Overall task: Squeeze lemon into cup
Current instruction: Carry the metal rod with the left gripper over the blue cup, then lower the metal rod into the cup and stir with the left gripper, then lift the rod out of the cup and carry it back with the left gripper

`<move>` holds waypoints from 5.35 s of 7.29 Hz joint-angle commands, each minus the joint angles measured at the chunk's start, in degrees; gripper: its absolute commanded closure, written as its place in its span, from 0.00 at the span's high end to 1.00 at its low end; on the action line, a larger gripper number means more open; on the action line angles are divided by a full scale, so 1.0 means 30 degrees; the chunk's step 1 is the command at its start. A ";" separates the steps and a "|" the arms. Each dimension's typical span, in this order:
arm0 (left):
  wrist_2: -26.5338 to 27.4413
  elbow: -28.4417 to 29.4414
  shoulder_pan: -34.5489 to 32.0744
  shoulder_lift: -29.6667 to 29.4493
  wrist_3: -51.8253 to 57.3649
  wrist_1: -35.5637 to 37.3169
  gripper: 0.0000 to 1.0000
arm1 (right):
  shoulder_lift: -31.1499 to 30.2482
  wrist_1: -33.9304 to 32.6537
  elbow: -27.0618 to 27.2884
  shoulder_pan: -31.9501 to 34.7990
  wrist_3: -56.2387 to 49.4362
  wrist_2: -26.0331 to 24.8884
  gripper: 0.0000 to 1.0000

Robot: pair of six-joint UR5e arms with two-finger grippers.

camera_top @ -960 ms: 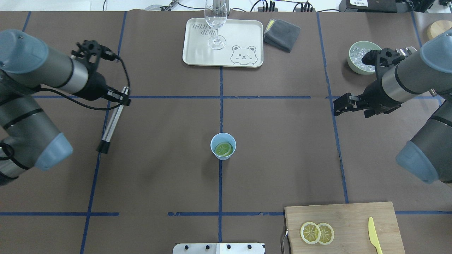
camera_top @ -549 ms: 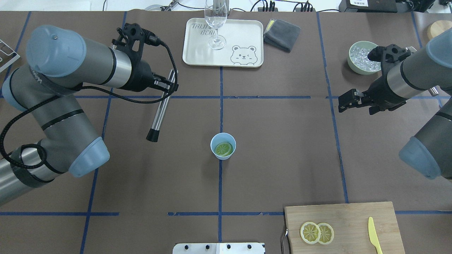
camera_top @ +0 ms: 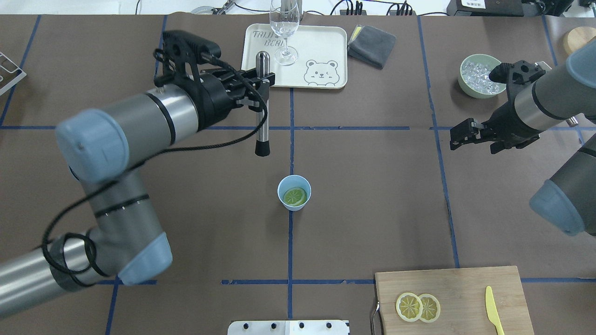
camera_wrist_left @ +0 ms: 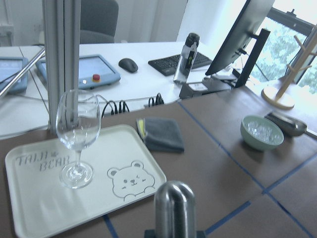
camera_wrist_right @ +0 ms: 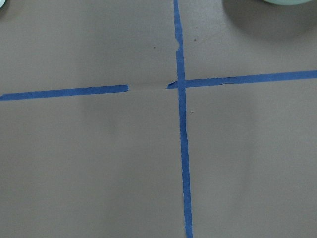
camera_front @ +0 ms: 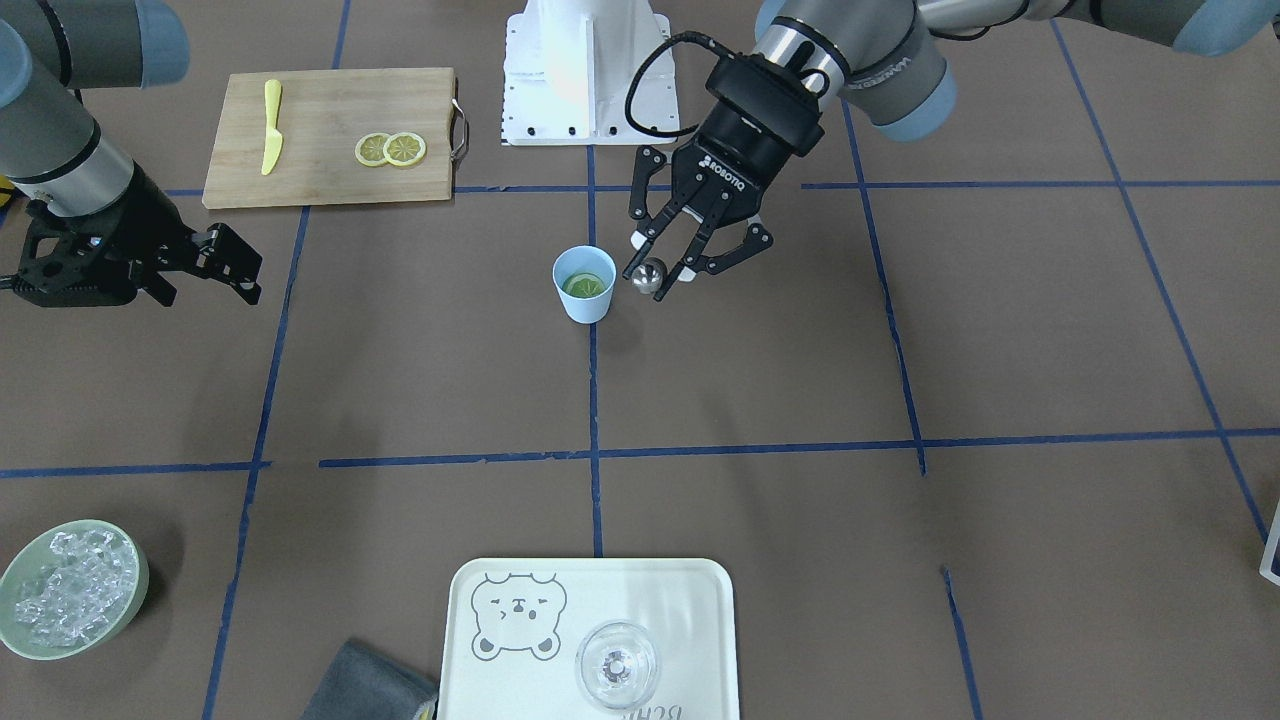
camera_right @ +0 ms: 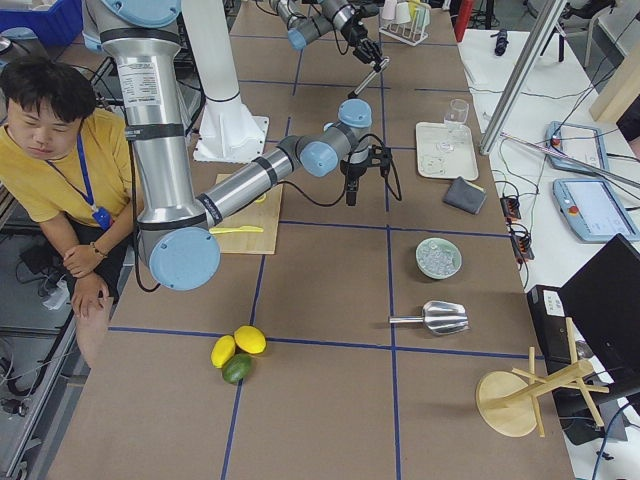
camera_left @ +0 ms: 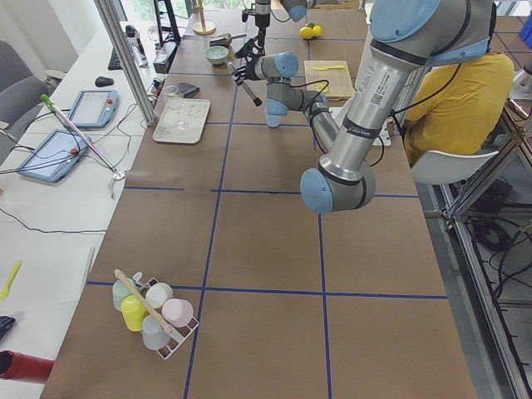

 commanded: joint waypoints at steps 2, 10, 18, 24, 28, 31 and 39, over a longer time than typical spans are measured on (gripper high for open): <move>0.8584 0.1219 0.4363 -0.0149 0.1419 -0.2239 0.00 | -0.0238 -0.0001 -0.0046 0.0022 0.0034 0.0224 1.00; 0.9817 0.2980 0.4805 -0.1470 0.1456 -0.2472 0.00 | -0.0209 -0.0001 -0.0105 0.0022 0.0034 0.0341 1.00; 0.9817 0.3770 0.6534 -0.0970 0.3038 -0.4085 0.00 | -0.0180 -0.0001 -0.0075 0.0227 0.0122 0.0810 1.00; 0.9817 0.4035 0.6534 -0.0941 0.3038 -0.4085 0.00 | -0.0180 0.0028 -0.0017 0.0256 0.0151 0.1014 1.00; 0.9525 0.2426 0.5894 -0.1087 0.6138 -0.5252 0.00 | -0.0150 0.0028 -0.0017 0.0344 0.0152 0.1015 1.00; 0.7780 0.0934 0.4142 -0.1204 0.7665 -0.2420 0.00 | -0.0151 0.0028 -0.0046 0.0374 0.0151 0.1015 1.00; -0.0581 0.0138 -0.2091 0.5672 0.4329 -0.0951 0.00 | -0.0209 0.0028 -0.0045 0.0432 0.0151 0.0986 1.00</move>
